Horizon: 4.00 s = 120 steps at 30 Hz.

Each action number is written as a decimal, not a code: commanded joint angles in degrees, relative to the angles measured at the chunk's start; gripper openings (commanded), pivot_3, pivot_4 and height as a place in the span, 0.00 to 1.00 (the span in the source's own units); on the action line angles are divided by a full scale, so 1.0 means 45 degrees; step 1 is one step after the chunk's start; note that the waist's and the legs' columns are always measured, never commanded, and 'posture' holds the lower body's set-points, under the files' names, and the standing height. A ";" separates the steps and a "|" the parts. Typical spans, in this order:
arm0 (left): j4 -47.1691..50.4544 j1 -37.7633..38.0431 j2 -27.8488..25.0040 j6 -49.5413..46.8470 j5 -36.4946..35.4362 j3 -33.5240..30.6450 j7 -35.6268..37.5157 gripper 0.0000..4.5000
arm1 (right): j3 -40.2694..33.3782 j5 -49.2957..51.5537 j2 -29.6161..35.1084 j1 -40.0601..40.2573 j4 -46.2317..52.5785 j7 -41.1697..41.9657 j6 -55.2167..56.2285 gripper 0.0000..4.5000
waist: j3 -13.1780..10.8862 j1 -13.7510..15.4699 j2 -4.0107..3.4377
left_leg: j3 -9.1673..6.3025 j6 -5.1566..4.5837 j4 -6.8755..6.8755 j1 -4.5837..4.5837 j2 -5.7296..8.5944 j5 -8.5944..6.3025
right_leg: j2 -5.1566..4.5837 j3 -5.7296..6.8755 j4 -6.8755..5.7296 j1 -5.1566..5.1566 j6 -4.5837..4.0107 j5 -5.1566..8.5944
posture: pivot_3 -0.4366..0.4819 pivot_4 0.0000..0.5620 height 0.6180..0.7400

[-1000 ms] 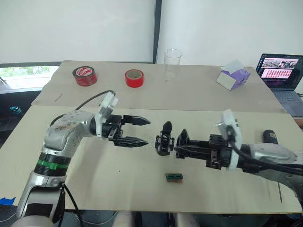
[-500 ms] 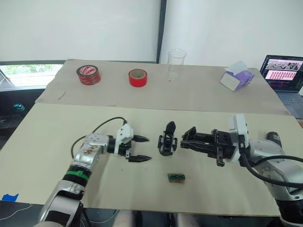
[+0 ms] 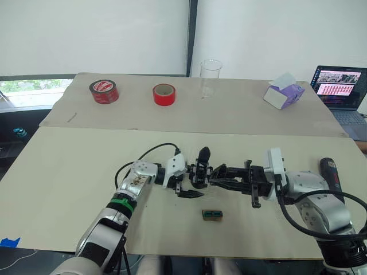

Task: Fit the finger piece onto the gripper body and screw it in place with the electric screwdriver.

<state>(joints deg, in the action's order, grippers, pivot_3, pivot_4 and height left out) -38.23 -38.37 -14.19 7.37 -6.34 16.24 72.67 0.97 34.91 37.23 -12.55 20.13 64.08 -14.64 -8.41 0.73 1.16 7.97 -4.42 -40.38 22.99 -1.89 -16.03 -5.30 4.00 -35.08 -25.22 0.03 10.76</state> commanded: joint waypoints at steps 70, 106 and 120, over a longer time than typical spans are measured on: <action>-0.1290 0.0239 -0.0002 0.0889 0.0804 0.0099 -0.0337 0.52 | 0.2972 -0.3330 -0.1545 -0.1638 -0.3629 0.0242 -0.0562 0.09 | 0.0184 -0.0060 -0.0027 | -0.0003 -0.0001 0.0000 -0.0048 -0.0007 -0.0004 | -0.0012 0.0007 -0.0011 0.0035 -0.0001 -0.0004 | 0.48 0.27 1.00; -0.1134 0.0423 -0.0017 0.0772 0.0756 0.0085 -0.0430 0.52 | 0.2721 -0.3705 -0.1768 -0.2689 -0.5629 0.0451 0.0993 0.09 | 0.0381 -0.0205 -0.0032 | -0.0002 0.0012 0.0120 -0.0229 -0.0012 -0.0011 | -0.0156 0.0025 0.0015 0.0164 -0.0040 0.0044 | 0.48 0.27 1.00; -0.1565 0.0451 0.0138 0.0596 0.0716 0.0034 -0.0371 0.52 | 0.1689 -0.2437 -0.1254 -0.2277 -0.3892 0.1051 0.0776 1.00 | 0.0370 -0.0135 -0.0030 | 0.0004 0.0006 0.0111 -0.0102 0.0002 -0.0009 | -0.0159 0.0032 0.0013 0.0044 -0.0028 0.0036 | 0.48 0.27 1.00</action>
<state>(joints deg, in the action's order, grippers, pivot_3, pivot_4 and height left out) -43.16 -37.55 -13.37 12.10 -4.59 15.39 70.73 10.55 21.82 31.33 -22.13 -0.31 68.48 -10.99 -6.75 0.12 1.02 7.99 -4.39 -39.88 22.53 -1.88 -16.06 -6.01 4.14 -35.03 -25.02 -0.09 10.93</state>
